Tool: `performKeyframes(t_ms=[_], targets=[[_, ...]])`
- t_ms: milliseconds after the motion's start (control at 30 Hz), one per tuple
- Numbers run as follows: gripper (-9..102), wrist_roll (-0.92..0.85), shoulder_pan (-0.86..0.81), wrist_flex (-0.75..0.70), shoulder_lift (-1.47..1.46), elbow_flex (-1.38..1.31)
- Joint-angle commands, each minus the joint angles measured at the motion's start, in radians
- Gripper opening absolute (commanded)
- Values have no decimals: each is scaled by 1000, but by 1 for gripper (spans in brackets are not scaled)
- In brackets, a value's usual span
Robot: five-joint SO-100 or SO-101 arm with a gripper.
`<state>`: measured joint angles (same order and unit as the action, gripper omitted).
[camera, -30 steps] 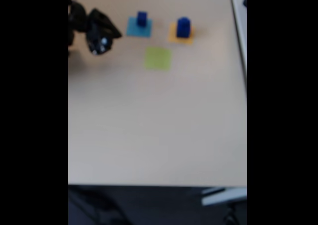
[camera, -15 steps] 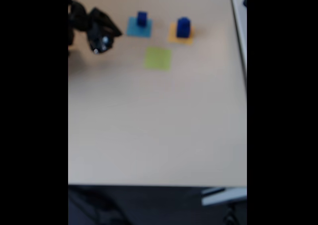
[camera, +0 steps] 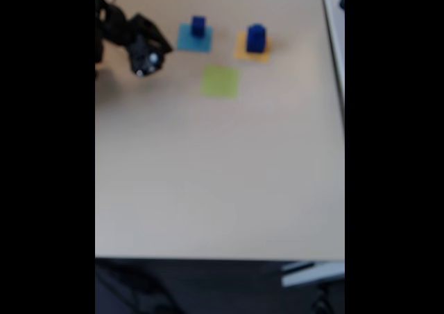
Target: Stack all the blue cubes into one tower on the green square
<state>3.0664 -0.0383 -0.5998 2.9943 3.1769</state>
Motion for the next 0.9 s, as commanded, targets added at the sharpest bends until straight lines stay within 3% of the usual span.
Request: performKeyframes(t_ms=[0, 300, 867], targets=[[0, 140, 9, 58, -51, 3], [8, 123, 9, 91, -267, -130], [12, 190, 21, 100, -242, -166]])
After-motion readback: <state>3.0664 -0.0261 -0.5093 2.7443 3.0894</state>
